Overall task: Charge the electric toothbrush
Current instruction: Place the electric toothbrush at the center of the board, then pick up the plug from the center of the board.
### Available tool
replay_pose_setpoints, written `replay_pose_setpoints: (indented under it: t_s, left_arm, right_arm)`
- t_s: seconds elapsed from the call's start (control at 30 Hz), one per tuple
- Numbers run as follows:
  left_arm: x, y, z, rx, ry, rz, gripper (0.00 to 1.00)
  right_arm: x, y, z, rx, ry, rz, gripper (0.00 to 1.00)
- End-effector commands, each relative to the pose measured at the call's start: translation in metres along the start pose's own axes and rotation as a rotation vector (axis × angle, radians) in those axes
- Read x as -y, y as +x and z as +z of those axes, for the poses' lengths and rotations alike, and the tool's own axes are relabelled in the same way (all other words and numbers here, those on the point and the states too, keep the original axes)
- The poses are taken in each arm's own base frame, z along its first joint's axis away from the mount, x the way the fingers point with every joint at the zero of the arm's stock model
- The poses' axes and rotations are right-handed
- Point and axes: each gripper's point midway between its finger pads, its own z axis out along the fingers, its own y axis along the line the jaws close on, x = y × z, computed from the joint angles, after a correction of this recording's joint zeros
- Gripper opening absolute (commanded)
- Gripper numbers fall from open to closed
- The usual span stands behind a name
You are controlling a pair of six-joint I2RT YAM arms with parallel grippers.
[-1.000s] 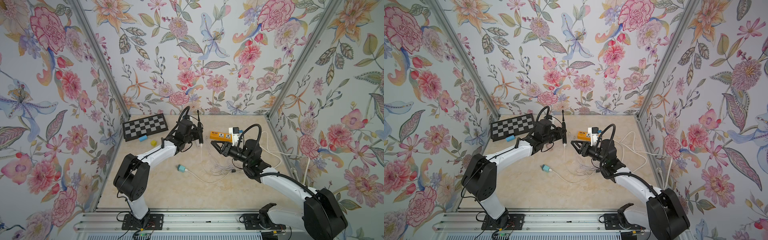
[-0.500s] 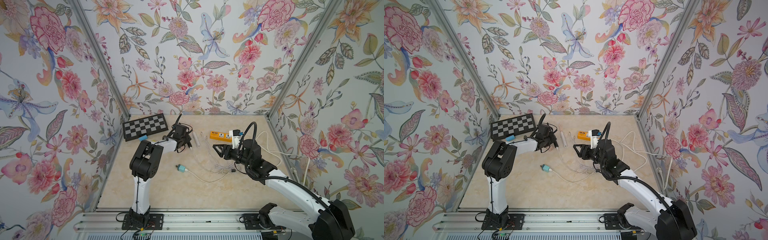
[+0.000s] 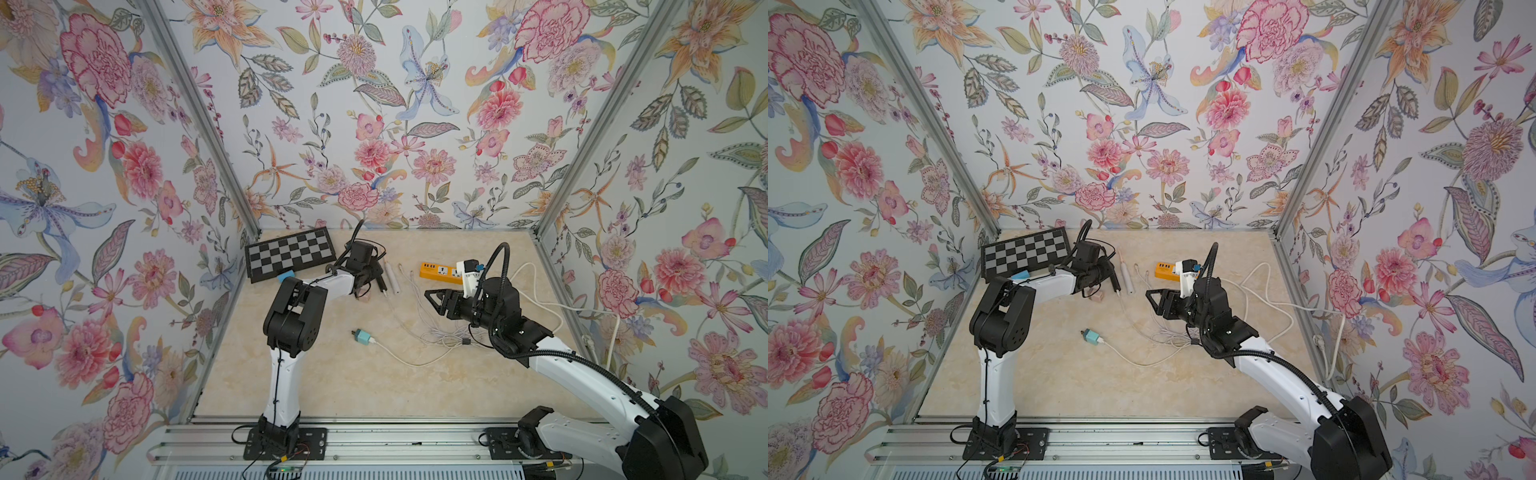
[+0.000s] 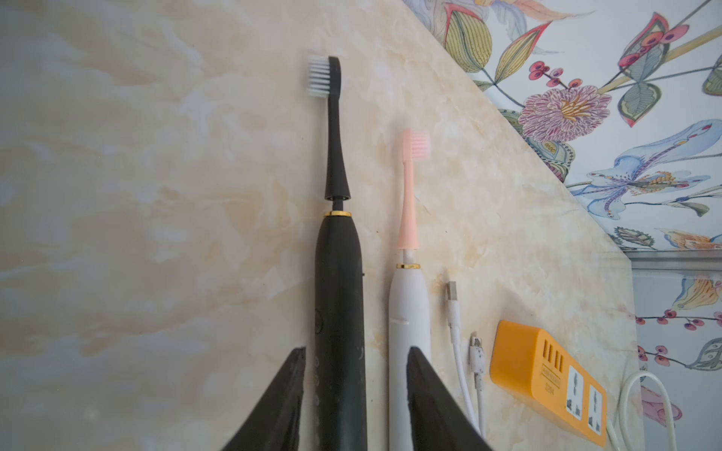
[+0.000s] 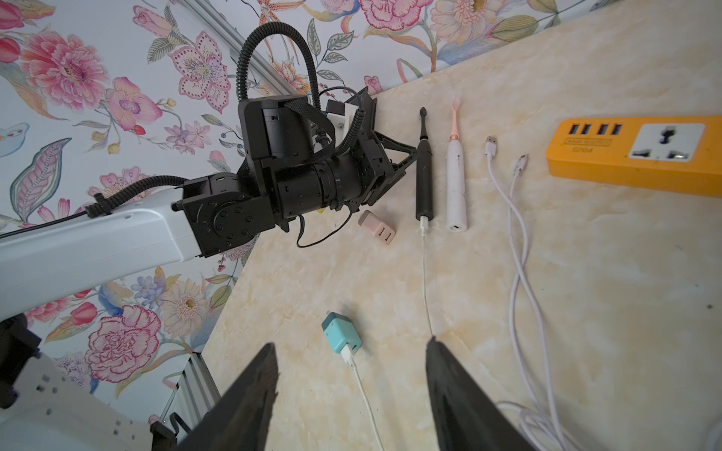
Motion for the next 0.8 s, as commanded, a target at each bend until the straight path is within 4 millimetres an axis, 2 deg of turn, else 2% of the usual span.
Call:
replay_pose_setpoints:
  t_s: [0.0, 0.07, 0.17, 0.23, 0.37, 0.47, 0.57, 0.67, 0.77]
  left_arm:
    - [0.031, -0.046, -0.056, 0.104, 0.031, 0.058, 0.46]
    - [0.033, -0.047, -0.081, 0.114, 0.034, 0.077, 0.46]
    - [0.022, -0.029, -0.118, 0.107, 0.033, 0.079, 0.46]
    - [0.008, -0.008, -0.139, 0.093, 0.007, 0.087, 0.45]
    - [-0.024, 0.054, -0.172, -0.014, -0.028, 0.109, 0.44]
    - [-0.046, 0.100, -0.187, -0.099, -0.030, 0.072, 0.44]
    - [-0.060, 0.135, -0.195, -0.162, -0.002, -0.009, 0.44]
    - [-0.062, 0.158, -0.196, -0.221, 0.039, -0.086, 0.46]
    - [-0.064, 0.167, -0.191, -0.245, 0.051, -0.121, 0.57]
  right_arm:
    - [-0.005, -0.012, 0.002, 0.021, 0.001, -0.011, 0.64]
    - [-0.005, -0.013, 0.004, 0.019, 0.002, -0.014, 0.64]
    - [-0.001, -0.013, 0.008, 0.014, 0.014, -0.017, 0.66]
    - [0.003, -0.012, 0.012, 0.006, 0.025, -0.020, 0.67]
    - [0.006, -0.012, 0.021, -0.014, 0.029, -0.023, 0.68]
    - [0.008, -0.013, 0.029, -0.030, 0.027, -0.029, 0.68]
    - [0.008, -0.014, 0.038, -0.047, 0.023, -0.027, 0.68]
    - [0.009, -0.012, 0.045, -0.069, 0.015, -0.019, 0.68]
    - [0.009, -0.010, 0.048, -0.082, 0.010, -0.018, 0.68]
